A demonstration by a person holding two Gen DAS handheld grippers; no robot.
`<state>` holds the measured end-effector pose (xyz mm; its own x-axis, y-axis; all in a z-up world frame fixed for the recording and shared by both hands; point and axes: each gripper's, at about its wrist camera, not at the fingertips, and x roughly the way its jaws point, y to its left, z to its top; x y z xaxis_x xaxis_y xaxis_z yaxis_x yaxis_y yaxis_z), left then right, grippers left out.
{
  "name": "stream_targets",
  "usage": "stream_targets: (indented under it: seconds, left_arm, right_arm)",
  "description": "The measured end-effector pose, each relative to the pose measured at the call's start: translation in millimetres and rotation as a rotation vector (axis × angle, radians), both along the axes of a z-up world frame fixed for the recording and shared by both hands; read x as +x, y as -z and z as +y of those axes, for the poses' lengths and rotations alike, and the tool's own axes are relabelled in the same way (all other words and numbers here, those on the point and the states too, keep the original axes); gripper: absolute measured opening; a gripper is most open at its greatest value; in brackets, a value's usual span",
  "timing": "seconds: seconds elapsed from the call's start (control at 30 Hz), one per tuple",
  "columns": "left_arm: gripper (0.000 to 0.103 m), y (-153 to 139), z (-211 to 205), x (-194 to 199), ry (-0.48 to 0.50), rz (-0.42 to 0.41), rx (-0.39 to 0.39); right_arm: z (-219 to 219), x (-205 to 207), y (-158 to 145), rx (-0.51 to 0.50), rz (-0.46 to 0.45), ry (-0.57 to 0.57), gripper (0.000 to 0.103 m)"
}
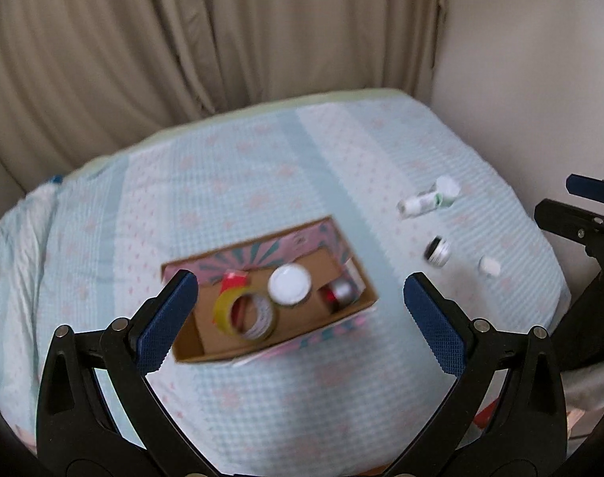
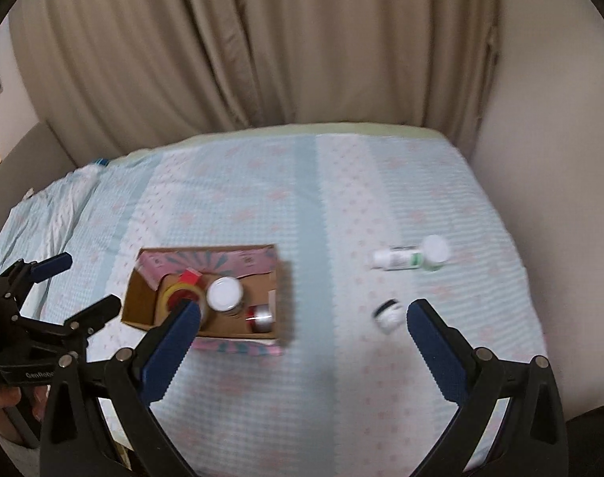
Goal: Organize rigid objects
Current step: 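Release the tape roll and tin into the box and withdraw both tools, then grasp the white pill bottle with the left tool while the right tool grasps its white cap end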
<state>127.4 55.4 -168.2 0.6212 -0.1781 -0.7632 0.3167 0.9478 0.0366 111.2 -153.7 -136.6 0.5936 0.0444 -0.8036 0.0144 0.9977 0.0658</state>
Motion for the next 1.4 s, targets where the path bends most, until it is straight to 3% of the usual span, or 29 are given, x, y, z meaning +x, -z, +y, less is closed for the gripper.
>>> stream_targets:
  seconds: [0.1, 0.27, 0.47, 0.83, 1.13, 1.4]
  left_arm:
    - [0.103, -12, -39, -6, -0.031, -0.047, 0.019]
    - [0.103, -14, -104, -17, -0.06, -0.06, 0.004]
    - [0.103, -13, -167, -13, -0.055, -0.049, 0.006]
    - [0.103, -6, -231, 37, 0.143, -0.025, 0.038]
    - [0.103, 32, -274, 116, 0.362, 0.055, 0.087]
    - [0.103, 115, -313, 180, 0.525, 0.204, 0.173]
  right_arm:
    - [-36, -5, -11, -0.043, -0.011, 0.018, 0.103]
    - [-95, -2, -17, -0.056, -0.024, -0.046, 0.103]
    - [-165, 7, -13, -0.041, -0.019, -0.046, 0.103]
    - [-230, 33, -4, -0.042, -0.011, -0.03, 0.103]
    - [-250, 75, 19, -0.092, 0.02, -0.047, 0.103]
    - [-256, 133, 78, -0.181, 0.083, -0.164, 0.103]
